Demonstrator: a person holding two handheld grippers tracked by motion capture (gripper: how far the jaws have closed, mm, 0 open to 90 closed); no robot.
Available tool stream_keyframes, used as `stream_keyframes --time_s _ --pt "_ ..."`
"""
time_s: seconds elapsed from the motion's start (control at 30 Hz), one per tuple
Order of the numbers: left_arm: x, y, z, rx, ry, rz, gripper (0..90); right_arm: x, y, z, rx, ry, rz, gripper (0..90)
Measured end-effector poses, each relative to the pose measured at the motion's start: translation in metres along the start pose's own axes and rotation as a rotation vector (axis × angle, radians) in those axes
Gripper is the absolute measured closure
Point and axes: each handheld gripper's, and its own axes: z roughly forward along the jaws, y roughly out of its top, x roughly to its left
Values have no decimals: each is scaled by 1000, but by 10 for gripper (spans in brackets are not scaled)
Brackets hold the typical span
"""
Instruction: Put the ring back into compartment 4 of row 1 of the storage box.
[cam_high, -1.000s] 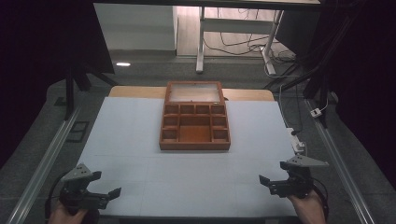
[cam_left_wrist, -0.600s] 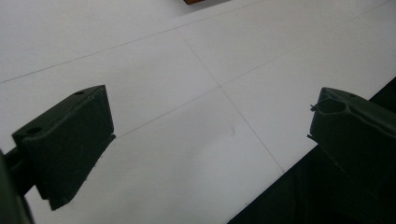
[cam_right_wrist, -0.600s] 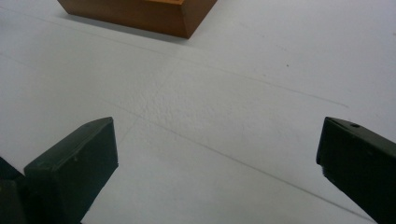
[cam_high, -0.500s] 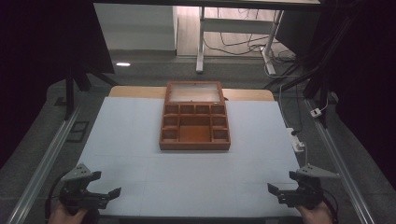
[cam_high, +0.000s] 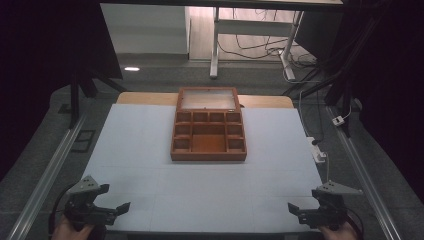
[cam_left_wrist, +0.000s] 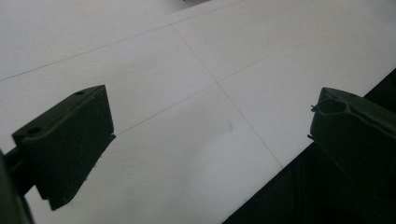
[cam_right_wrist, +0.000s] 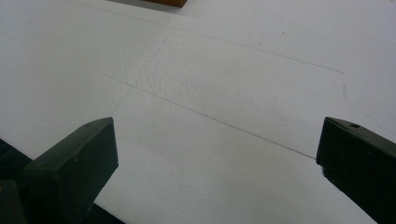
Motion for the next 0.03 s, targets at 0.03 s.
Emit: stream_keyframes --time_s 0.03 --pt "0 0 0 -1 -2 -3 0 0 0 0 3 -5 -5 0"
